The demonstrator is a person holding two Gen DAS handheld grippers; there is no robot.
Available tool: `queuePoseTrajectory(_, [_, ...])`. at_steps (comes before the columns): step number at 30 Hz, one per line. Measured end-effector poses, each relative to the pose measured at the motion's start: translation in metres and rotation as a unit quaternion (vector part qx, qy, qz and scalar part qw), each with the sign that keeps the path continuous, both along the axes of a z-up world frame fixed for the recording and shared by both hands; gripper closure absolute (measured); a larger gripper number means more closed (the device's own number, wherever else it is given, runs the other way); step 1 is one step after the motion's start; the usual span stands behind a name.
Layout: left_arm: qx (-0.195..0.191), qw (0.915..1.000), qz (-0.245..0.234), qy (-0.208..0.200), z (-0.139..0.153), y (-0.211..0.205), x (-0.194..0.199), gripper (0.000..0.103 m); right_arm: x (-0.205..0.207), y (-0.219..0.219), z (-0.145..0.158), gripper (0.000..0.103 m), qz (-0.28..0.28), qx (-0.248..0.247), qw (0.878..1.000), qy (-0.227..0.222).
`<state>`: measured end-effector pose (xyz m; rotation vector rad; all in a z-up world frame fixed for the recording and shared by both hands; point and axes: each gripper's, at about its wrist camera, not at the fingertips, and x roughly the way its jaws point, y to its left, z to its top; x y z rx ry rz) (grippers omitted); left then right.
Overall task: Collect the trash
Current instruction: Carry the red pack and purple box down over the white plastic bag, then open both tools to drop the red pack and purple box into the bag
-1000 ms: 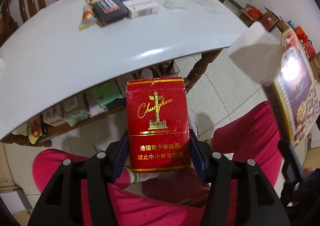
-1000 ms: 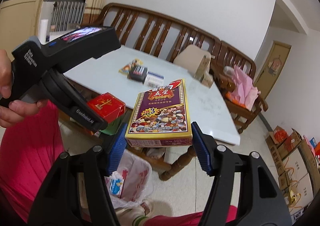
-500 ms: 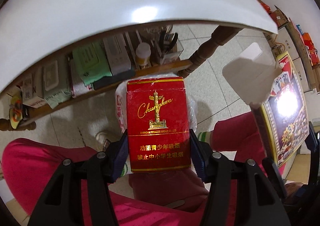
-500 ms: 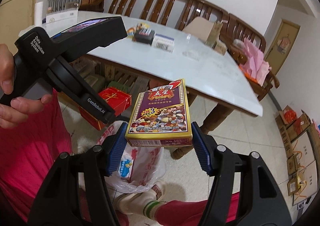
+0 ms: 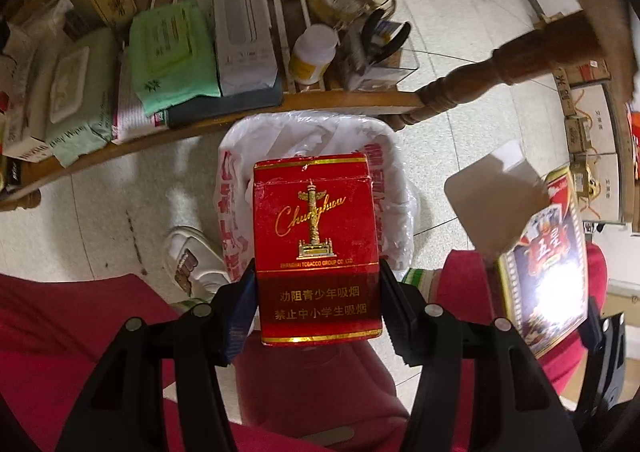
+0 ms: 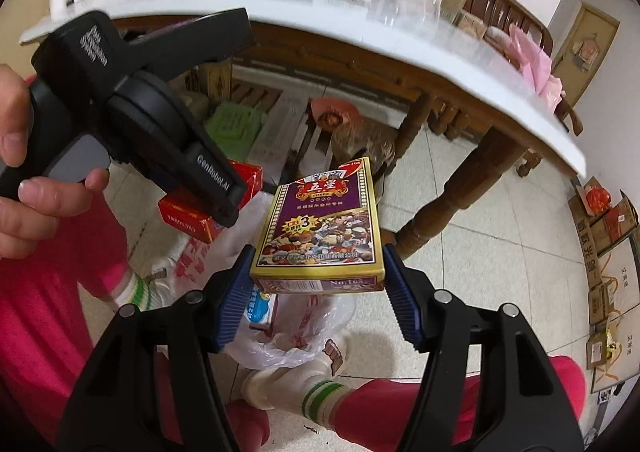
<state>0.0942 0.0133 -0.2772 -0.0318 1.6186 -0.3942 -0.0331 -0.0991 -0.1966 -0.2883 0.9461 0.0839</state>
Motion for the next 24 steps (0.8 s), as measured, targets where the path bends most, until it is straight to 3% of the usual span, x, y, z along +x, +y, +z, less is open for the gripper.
queuePoseTrajectory(10, [0.005,0.9987,0.023,0.046,-0.050,-0.007,0.022,0.048,0.021,0.005,-0.067,0.041,-0.005,0.015,0.996,0.084])
queuePoseTrajectory(24, [0.022,0.9941,0.038,0.099,-0.105,-0.009,0.040,0.048,0.041,0.016,-0.118,0.041,0.006,0.033,0.986,0.165])
